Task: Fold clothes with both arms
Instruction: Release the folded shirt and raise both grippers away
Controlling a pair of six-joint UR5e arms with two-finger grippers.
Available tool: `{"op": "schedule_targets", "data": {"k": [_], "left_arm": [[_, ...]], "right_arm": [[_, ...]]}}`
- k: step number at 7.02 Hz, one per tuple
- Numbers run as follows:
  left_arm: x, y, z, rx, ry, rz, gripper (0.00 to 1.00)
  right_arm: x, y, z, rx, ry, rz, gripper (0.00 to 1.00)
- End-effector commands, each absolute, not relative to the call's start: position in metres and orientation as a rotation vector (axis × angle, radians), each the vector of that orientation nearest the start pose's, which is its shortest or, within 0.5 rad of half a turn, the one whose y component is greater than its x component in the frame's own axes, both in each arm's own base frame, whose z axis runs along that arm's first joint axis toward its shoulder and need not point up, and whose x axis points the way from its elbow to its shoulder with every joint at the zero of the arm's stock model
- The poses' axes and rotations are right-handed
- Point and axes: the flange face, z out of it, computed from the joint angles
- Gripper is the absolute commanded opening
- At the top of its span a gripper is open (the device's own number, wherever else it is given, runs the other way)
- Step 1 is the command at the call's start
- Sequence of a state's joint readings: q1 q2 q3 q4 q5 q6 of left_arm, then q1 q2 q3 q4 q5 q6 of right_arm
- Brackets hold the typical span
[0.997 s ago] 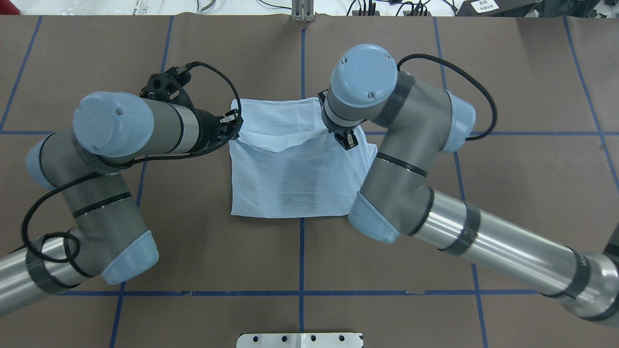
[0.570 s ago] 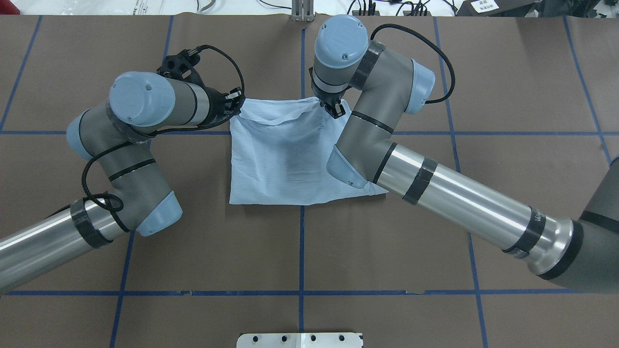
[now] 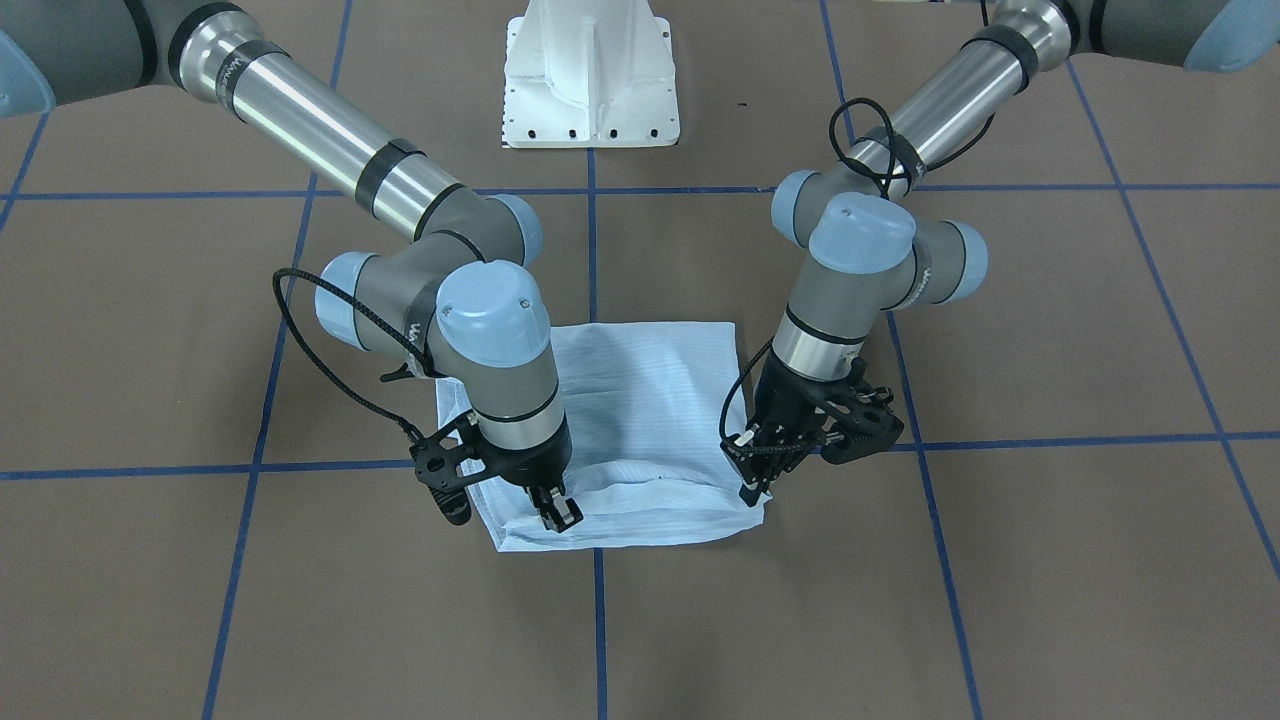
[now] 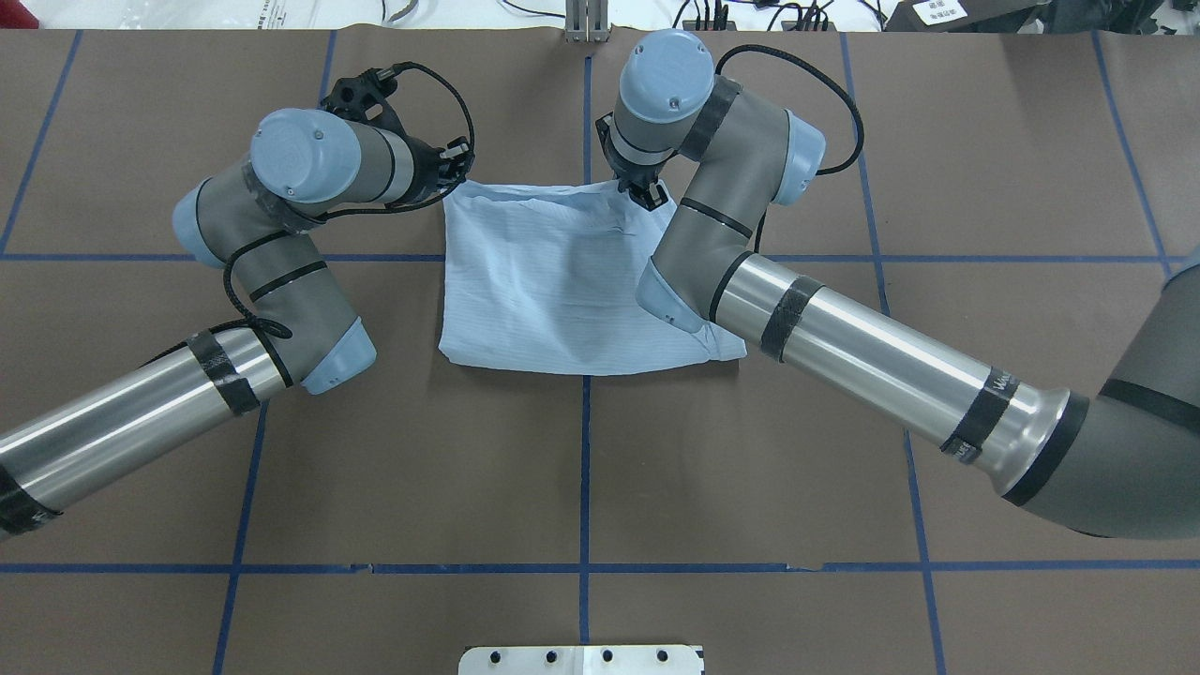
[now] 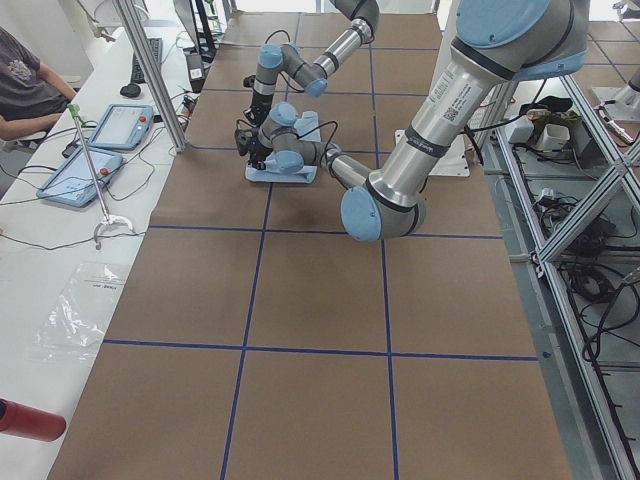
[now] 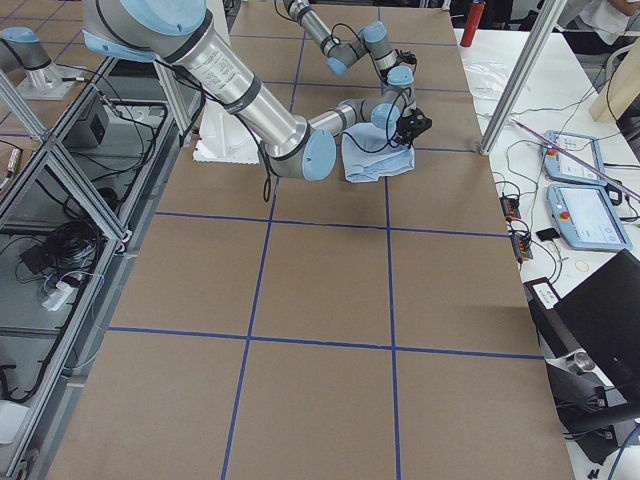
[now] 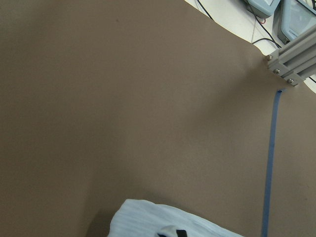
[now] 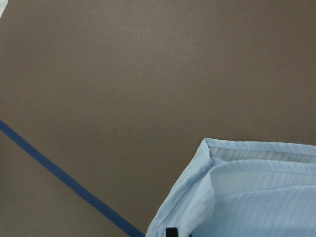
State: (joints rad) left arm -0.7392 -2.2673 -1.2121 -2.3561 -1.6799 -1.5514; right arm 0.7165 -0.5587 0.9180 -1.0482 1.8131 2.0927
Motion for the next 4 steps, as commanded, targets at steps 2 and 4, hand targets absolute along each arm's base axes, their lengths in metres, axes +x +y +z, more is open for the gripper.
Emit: {"op": "schedule_targets", "data": {"k": [2,4], "left_arm": [[0.472,-0.634,0.318,0.396,1.075,-0.532,1.00],[0.450,-0.632,0.321,0.360,1.099,-0.425,1.00]], "right_arm": [[-0.526,-0.698,0.237,-0.096,-0.972,0.880,1.00],[-0.474,-0.704,0.298,-0.072,-0.938,0.735,1.00]]}}
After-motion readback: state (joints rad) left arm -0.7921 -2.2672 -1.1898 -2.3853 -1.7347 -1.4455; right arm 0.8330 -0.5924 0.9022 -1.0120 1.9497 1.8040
